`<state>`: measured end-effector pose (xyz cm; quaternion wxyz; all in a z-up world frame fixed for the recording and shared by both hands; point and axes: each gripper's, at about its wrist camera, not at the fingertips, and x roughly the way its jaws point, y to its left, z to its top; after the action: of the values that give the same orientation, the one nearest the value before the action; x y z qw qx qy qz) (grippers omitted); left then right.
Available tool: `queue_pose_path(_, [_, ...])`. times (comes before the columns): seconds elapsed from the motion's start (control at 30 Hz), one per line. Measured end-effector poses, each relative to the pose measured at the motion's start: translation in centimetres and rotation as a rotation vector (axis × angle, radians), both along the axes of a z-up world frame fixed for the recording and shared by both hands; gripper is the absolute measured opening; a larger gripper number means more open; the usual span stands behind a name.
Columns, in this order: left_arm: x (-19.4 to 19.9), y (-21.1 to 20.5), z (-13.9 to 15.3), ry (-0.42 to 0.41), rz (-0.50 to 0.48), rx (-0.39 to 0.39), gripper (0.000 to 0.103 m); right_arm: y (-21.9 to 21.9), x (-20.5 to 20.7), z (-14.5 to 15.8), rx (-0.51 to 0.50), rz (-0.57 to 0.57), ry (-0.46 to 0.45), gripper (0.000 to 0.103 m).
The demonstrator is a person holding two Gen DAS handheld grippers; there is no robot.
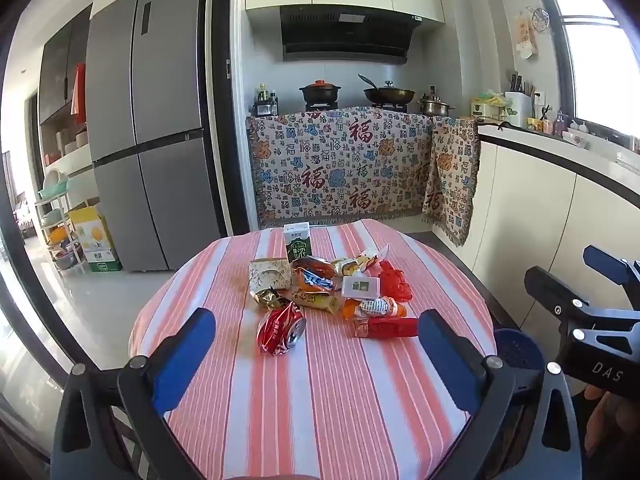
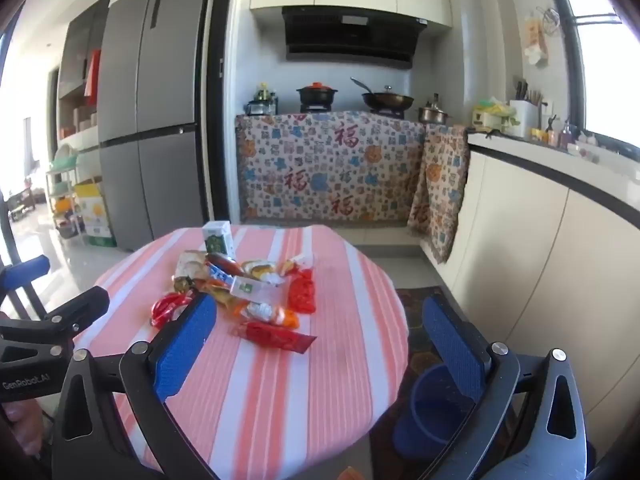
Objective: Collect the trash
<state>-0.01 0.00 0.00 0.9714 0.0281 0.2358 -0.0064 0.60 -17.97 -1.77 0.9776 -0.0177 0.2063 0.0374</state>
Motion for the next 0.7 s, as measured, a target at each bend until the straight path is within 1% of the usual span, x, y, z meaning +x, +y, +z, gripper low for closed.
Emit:
queue_pose_path(0.03, [0.0,0.0,0.0,0.014,-0.001,0.003,0.103,-0.1,0.0,0.0,0.004,-0.002,0.0,0.103])
queue_pose_path(0.13, [0.0,-0.2,0.2,0.008,0.002,0.0,0.103,-0.3,0.1,-0.2,0.01,-0.007,0.001,0.103])
queue_pose_path(0.17, [-0.2,-0.4,-0.3,0.008,0.002,0.001,0.103,-0.4,0.1,-0.3,0.013,-0.009,0.002,0.103])
queue_pose_path(0.2, [-0.2,-0.1,-0.7,0.005,0.003,-0.015,0.103,-0.6,0.1,-0.4,0.016,-0.01,0.003,0.103])
queue_pose_path(0.23, [-0.2,-0.4,-0.5,0.012,0.004,-0.017,0.103,-0.9,0.5,-1.1,0.011,-0.012,0.007,0.103])
queue_pose_path(0.3, [0.3,0.3,-0.4,0.03,-0.01,-0.039,0.103,-0.5,0.4,-1.6,-0.003,-0.014,0.009,0.103])
queue_pose_path(0.33, [0.4,0.5,-0.5,0.032,-0.017,-0.046,0.103,-0.6,0.1,-0.9,-0.006,-0.017,0.004,0.103])
queue_pose_path(0.4, [0.7,0.4,-0.4,0.034,-0.027,-0.043,0.103,-0.7,0.0,-0.9,-0.005,-0.018,0.005,0.103])
queue_pose_path(0.57, [0.2,-0.1,-0.4,-0.007,-0.032,-0.02,0.103,-0.9,0.0,-1.0,0.0,-0.023,0.004,0.103])
queue_pose_path(0.7, [0.3,-0.1,-0.3,0.015,-0.061,-0.041,0.103,-1.0,-0.1,-0.9,0.001,-0.026,0.001,0.103])
